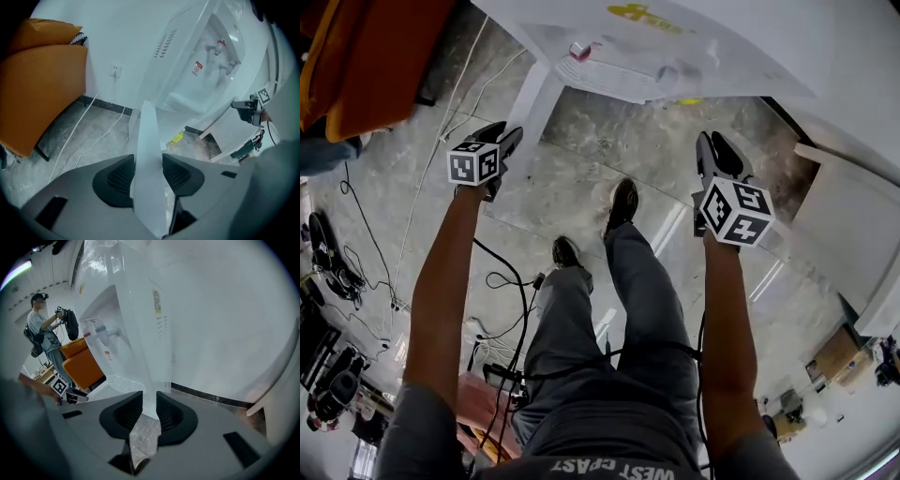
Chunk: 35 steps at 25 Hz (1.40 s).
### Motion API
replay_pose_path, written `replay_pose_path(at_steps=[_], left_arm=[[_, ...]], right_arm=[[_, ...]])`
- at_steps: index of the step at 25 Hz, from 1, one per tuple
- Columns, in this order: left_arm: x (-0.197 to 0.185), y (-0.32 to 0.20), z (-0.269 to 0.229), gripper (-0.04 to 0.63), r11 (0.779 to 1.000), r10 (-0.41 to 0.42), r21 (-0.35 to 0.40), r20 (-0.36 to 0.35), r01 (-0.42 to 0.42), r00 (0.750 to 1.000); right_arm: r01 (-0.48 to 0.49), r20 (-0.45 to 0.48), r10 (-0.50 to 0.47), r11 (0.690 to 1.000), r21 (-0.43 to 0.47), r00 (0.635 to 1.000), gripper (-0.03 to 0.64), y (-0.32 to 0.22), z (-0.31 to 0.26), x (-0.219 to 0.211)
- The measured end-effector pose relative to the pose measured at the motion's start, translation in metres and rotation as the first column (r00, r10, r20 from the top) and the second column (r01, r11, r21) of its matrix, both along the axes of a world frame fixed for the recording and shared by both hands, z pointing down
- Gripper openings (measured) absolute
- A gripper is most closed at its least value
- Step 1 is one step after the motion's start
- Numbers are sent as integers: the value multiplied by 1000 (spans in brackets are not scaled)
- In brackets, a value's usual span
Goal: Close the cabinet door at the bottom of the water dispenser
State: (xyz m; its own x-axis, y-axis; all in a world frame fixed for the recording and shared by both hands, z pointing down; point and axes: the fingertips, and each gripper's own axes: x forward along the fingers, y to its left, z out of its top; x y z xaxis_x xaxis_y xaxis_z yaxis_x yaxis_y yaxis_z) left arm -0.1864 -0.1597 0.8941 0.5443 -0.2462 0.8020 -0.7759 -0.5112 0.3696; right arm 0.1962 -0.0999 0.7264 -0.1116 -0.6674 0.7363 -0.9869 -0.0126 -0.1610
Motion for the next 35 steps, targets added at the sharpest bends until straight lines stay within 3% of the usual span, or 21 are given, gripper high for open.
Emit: replay_pose_path(at_steps=[9, 20, 25, 31, 35], left_arm=[[29, 22, 0, 202, 999, 33, -23, -58, -34, 998], [107, 48, 2, 164, 991, 86, -89, -178, -103, 980], [142, 47, 3, 161, 987, 122, -82, -204, -141, 971], [179, 36, 2, 155, 989, 108, -70, -241, -128, 964], [201, 25, 4, 127, 989, 140, -23, -227, -149, 964]], right_arm=[[-33, 18, 33, 999, -1, 999, 110, 7, 5, 0], [-73, 31, 73, 997, -5, 997, 112, 20, 8, 20], [-95, 34, 95, 995, -9, 995, 112, 28, 10, 36], [-111, 35, 111, 994, -17, 993, 112, 35, 15, 55], [-123, 40, 124, 992, -19, 992, 112, 38, 20, 67]])
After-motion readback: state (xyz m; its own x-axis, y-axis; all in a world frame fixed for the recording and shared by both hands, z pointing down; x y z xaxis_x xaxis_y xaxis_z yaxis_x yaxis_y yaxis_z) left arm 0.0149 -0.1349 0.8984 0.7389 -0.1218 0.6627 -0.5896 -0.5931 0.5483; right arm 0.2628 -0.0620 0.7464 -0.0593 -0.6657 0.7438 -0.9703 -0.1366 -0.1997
